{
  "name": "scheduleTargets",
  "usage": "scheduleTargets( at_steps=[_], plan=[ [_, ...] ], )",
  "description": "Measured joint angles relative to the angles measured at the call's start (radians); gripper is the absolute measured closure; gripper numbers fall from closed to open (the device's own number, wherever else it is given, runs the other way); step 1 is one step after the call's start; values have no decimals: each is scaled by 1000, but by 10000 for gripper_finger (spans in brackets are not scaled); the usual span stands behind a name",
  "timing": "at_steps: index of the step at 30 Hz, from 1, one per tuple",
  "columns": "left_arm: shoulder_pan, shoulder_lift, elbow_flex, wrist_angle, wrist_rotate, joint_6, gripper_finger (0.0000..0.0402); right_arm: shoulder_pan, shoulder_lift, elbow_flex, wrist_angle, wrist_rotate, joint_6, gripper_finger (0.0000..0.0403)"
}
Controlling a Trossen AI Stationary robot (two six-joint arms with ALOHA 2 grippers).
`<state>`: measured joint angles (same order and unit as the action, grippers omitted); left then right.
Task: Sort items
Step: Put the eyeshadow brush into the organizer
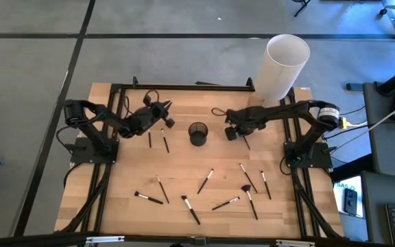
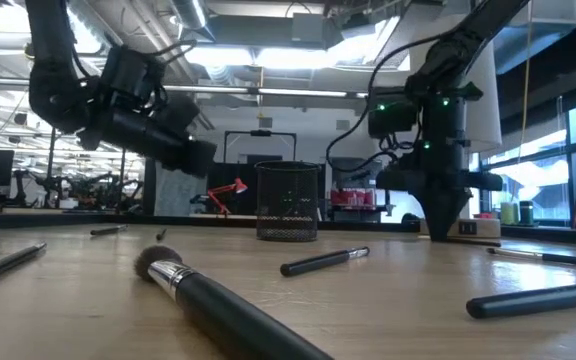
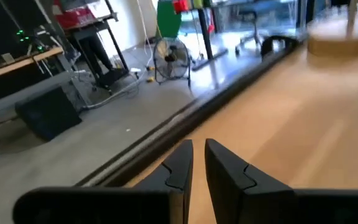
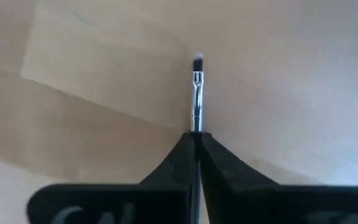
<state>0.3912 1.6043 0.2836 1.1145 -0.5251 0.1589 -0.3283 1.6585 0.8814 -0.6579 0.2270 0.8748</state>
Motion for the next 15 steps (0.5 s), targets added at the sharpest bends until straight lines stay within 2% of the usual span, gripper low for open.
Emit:
scheduleTargets(
  at_steps=[9,12,15],
  plan=[
    [-79,-34,-59,13,-14,-1,364,175,-181,1,152,249,58,388],
    [-105,-52,-66,9,-35,-31,364,226,-217,1,322,353,-13,388],
    [-130,-84,-66,11,-42,-59,364,258,-218,1,550,415,-162,388]
  ],
)
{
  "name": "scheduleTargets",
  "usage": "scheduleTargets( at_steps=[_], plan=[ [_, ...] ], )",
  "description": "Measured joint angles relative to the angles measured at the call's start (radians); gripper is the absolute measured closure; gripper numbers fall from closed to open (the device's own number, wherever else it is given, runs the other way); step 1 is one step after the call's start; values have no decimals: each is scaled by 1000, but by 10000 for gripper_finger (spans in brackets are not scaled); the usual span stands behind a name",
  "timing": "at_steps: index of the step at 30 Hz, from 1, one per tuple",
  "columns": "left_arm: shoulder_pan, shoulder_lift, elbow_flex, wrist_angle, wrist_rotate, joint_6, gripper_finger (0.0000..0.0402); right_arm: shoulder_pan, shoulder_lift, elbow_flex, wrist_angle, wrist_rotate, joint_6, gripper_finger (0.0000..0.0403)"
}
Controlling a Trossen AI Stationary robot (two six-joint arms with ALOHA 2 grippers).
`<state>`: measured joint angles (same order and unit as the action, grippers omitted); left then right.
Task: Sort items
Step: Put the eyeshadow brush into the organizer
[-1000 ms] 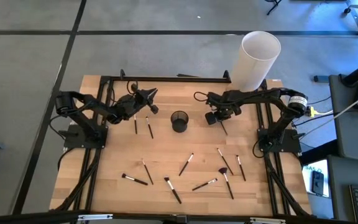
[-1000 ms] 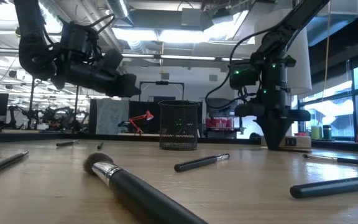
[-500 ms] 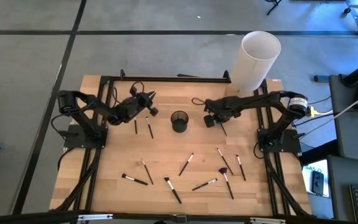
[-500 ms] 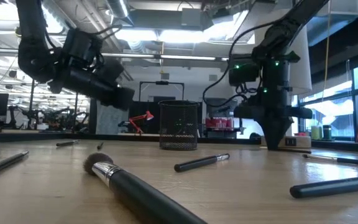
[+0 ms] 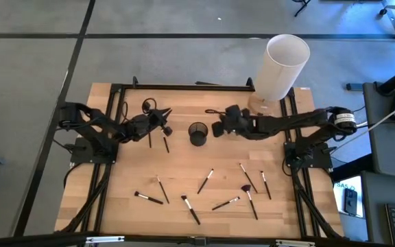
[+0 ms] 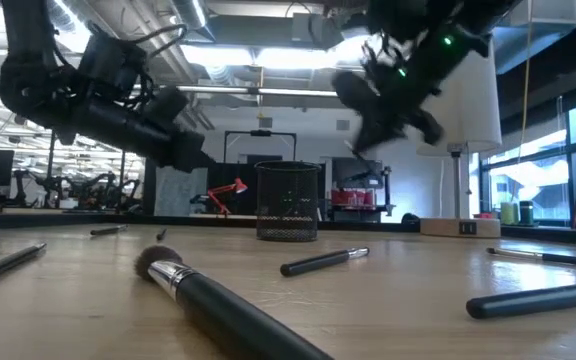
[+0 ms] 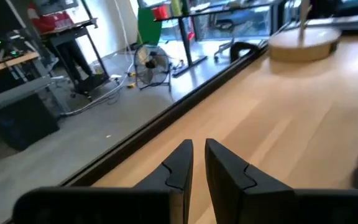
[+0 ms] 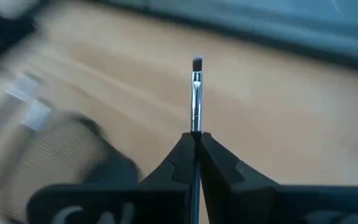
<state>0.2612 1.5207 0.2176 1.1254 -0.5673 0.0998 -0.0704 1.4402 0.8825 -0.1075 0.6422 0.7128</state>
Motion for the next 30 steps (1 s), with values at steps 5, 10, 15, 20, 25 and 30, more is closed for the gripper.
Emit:
scheduleTargets(
  at_steps=[5,10,15,20,25,30],
  plan=[
    [-29,-91,0,-5,0,-8,364,23,43,2,387,20,-276,388],
    [-48,-193,0,-32,-1,-9,364,37,110,3,604,-18,-453,388],
    [-51,-248,0,-59,-51,-10,364,43,253,-9,761,-37,-572,387],
    [-58,-255,0,-83,-119,-11,364,42,384,-61,987,-125,-592,381],
    [-87,-258,0,-173,-149,-71,364,43,395,-73,1008,-123,-589,358],
    [-93,-258,0,-233,-149,-126,362,57,353,-66,994,-107,-573,314]
  ],
)
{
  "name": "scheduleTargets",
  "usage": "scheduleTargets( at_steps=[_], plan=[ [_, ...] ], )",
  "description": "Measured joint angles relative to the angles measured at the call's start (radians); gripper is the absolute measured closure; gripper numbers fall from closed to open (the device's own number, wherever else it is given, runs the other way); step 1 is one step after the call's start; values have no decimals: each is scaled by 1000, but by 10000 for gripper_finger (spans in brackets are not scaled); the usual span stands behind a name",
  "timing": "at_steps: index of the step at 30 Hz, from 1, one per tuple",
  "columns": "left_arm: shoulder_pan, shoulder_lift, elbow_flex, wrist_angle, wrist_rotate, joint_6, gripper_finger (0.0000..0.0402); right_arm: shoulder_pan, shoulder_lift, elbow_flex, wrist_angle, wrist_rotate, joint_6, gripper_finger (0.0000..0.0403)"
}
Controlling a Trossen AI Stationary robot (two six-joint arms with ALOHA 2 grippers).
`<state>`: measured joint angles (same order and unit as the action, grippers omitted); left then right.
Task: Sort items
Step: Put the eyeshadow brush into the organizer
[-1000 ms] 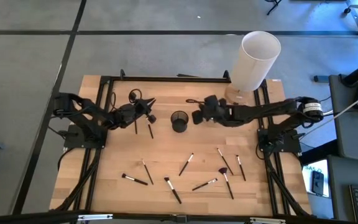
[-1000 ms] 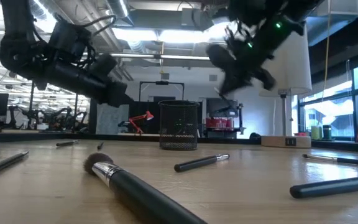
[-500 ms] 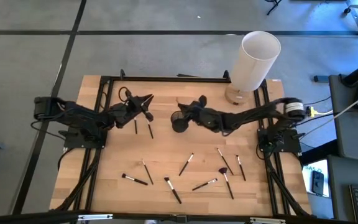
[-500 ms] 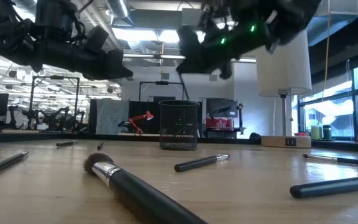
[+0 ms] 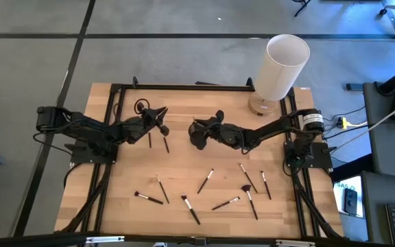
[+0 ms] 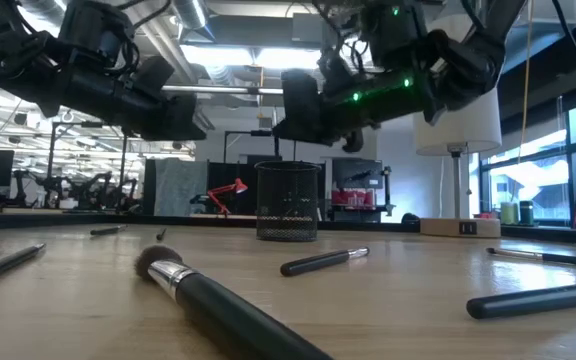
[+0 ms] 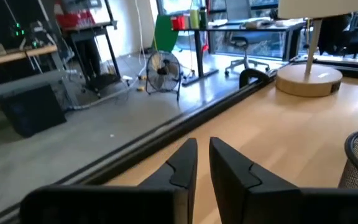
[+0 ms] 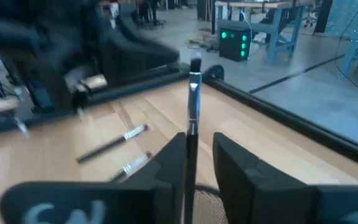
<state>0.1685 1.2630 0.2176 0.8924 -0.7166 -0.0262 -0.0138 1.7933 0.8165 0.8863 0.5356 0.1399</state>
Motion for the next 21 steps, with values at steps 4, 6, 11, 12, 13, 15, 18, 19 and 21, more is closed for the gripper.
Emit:
scheduleTargets(
  at_steps=[4,6,11,12,13,15,18,19,21],
  plan=[
    [-2,0,0,-45,3,-77,351,7,-51,5,-111,50,54,286],
    [-11,0,0,-88,20,-132,343,5,-82,5,-189,45,97,280],
    [-47,0,0,-234,91,-294,325,-8,-120,7,-363,20,189,282],
    [-57,0,0,-254,91,-316,322,-11,-121,7,-369,12,190,283],
    [-65,0,0,-266,90,-333,319,-15,-126,7,-374,2,190,283],
    [-80,0,0,-274,91,-359,315,-20,-139,16,-389,-13,190,283],
    [-98,0,0,-276,114,-406,313,-20,-189,37,-474,-12,187,284],
    [-101,0,0,-282,121,-432,313,-18,-213,44,-504,-8,190,285],
    [-102,0,12,-328,134,-501,314,-7,-271,46,-584,8,210,286]
  ],
)
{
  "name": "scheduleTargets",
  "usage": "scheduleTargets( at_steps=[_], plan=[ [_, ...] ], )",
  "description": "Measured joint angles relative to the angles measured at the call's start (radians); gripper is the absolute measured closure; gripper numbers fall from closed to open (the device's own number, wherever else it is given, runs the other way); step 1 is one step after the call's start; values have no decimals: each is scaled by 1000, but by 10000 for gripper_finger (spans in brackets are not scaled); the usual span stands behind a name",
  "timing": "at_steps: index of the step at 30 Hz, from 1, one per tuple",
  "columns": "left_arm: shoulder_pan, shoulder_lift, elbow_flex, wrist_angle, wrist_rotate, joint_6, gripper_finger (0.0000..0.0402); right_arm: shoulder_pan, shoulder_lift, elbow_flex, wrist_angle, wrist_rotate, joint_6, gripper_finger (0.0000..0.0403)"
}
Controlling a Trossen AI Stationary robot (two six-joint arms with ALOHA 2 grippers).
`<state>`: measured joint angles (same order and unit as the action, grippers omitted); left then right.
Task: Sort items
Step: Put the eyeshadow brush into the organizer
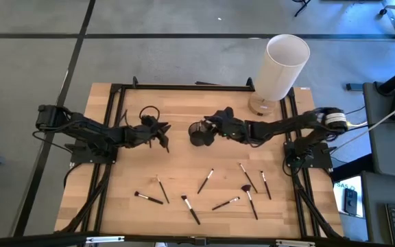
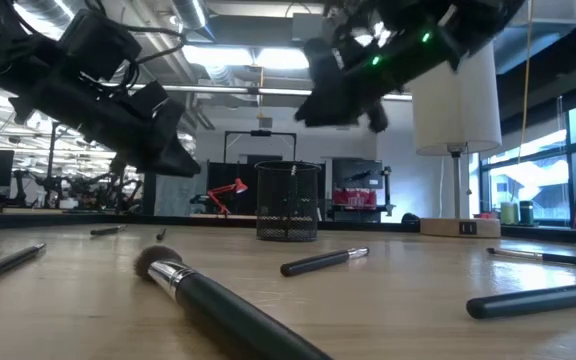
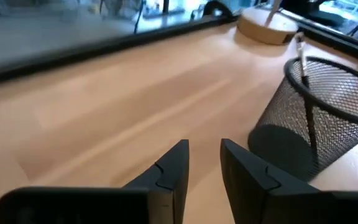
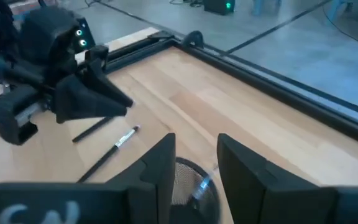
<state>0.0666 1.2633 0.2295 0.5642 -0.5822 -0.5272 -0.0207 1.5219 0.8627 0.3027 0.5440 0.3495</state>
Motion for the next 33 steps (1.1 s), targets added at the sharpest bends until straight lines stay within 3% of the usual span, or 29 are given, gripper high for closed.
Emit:
scheduleTargets(
  at_steps=[3,8,11,14,20,26,33],
  plan=[
    [1,0,65,-196,21,-131,315,18,-90,1,-167,10,68,287],
    [5,6,287,-803,66,-348,315,55,-189,1,-444,22,196,287],
    [15,20,417,-1028,82,-444,313,65,-223,0,-499,34,206,287],
    [27,43,489,-1076,125,-477,304,63,-257,0,-509,15,215,287],
    [39,141,517,-1098,194,-553,260,66,-324,0,-602,-33,209,287],
    [68,217,516,-1132,205,-710,215,91,-361,0,-785,51,300,287],
    [68,318,516,-1096,244,-743,215,138,-364,-1,-838,74,351,287]
  ],
)
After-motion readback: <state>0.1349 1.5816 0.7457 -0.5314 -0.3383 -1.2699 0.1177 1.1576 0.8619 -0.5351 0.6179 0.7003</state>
